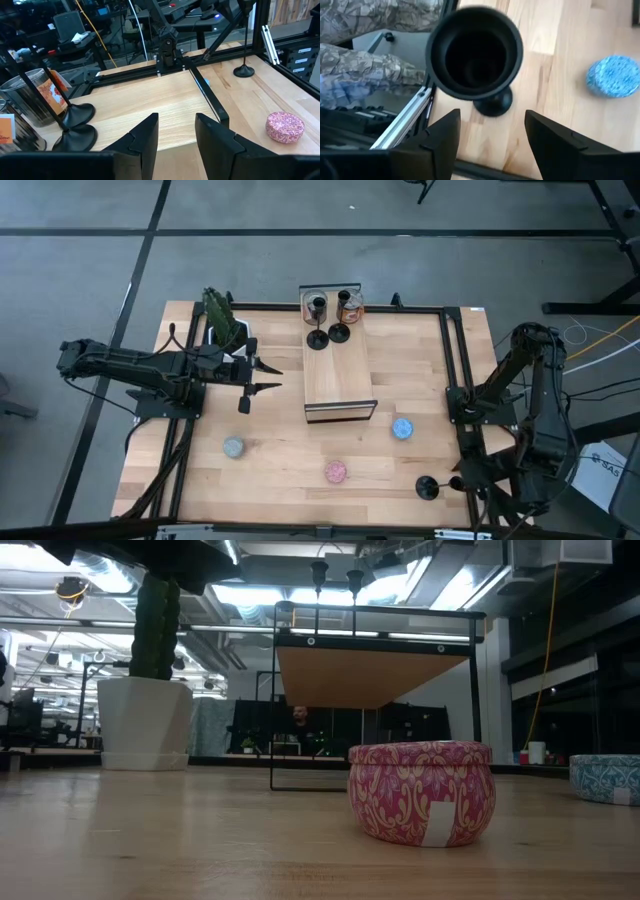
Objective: Pick & Place candle stick holders
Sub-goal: Put the candle holder on the shelf
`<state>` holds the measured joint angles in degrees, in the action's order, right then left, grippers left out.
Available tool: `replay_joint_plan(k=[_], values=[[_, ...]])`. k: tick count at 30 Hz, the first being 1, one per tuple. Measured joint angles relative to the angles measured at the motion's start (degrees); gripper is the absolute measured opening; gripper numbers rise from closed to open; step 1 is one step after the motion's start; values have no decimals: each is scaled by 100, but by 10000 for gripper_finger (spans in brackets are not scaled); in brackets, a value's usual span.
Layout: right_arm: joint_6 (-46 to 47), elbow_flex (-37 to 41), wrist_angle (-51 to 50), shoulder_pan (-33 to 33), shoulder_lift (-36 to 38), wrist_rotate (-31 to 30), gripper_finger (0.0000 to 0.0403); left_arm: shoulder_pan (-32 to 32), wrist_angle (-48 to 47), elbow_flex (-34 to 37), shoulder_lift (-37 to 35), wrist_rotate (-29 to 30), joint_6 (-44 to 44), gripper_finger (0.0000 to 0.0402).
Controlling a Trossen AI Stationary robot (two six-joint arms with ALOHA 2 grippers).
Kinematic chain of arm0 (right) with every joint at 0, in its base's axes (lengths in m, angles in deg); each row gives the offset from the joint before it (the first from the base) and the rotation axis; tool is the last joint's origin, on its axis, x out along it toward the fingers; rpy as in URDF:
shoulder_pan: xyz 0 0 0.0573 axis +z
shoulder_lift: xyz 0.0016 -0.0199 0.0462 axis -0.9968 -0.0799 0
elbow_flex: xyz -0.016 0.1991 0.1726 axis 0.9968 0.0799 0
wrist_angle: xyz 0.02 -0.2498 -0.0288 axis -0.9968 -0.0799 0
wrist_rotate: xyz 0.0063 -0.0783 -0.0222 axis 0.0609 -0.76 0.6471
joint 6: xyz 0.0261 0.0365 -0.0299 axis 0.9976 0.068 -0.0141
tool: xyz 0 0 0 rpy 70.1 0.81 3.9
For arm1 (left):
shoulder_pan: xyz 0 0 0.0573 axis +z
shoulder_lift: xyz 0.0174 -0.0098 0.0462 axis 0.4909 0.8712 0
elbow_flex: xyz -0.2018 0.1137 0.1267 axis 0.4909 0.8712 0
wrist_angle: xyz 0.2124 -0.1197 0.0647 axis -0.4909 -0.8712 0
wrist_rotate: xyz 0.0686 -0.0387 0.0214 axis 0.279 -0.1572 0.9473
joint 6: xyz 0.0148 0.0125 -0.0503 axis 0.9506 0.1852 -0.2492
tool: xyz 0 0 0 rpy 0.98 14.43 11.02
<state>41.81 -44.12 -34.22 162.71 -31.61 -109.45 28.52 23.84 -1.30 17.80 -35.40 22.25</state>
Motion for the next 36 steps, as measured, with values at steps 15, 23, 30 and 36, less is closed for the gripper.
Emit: replay_joint_plan(k=[15, 23, 30, 36], values=[[-586, 0, 544, 49, 2, -774, 224, 0, 0, 0, 0, -1, 0, 122], [-636, 0, 570, 49, 2, -998, 209, 1, 0, 0, 0, -2, 0, 124], [-636, 0, 563, 48, 2, -997, 160, 0, 0, 0, 2, -1, -2, 125], [-656, 0, 557, 47, 2, -995, 106, 0, 0, 0, 1, -2, 0, 122]])
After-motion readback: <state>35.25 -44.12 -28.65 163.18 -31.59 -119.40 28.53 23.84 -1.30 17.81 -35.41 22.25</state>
